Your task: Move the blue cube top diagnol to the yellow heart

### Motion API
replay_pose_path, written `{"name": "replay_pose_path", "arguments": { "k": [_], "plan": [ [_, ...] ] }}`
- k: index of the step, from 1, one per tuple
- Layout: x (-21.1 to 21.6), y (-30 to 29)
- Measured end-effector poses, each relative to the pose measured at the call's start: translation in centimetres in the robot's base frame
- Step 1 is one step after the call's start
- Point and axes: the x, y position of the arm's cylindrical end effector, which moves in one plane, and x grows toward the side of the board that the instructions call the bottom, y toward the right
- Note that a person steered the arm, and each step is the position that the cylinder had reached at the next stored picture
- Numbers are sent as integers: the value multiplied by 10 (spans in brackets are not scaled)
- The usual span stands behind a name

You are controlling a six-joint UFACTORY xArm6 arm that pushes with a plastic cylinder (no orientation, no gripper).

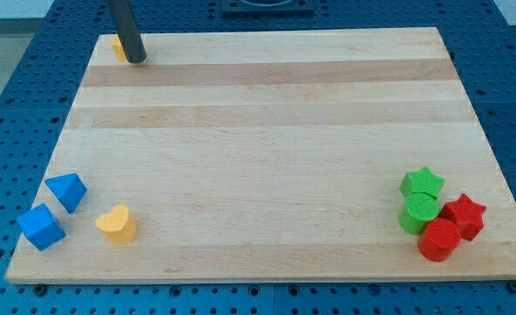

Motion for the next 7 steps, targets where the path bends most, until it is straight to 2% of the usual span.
{"name": "replay_pose_path", "arguments": {
  "k": [2,3,4,5,6,7],
  "plan": [
    [-1,-6],
    [9,10],
    [44,42],
    [65,40],
    [65,11],
    [87,-54]
  ]
}}
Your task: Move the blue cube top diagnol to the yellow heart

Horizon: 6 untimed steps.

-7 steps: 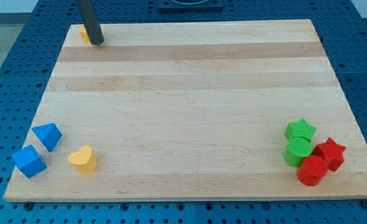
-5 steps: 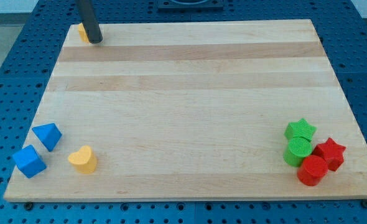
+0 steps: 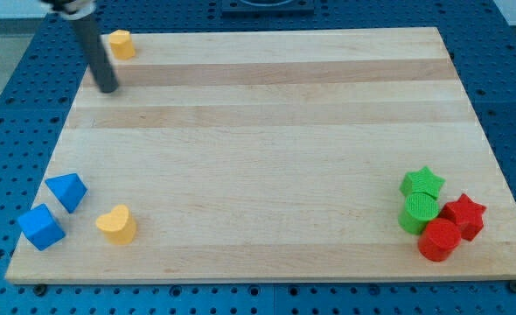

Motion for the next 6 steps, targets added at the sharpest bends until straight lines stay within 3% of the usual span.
{"name": "replay_pose_path", "arguments": {
  "k": [1,2,3,6],
  "plan": [
    [44,-29],
    [51,-30],
    [133,-30],
    [214,-30]
  ]
}}
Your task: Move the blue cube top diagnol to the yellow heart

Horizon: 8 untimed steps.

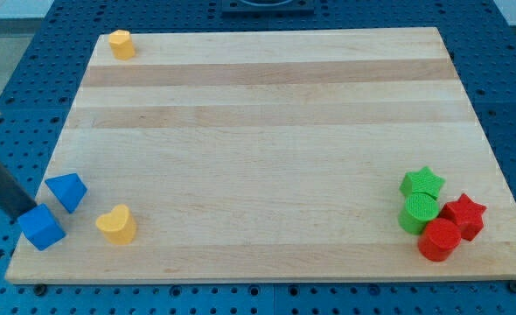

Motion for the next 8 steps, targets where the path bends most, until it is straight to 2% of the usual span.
{"name": "replay_pose_path", "arguments": {
  "k": [3,4,7,8],
  "plan": [
    [51,19],
    [50,43],
    [21,131],
    [-29,131]
  ]
}}
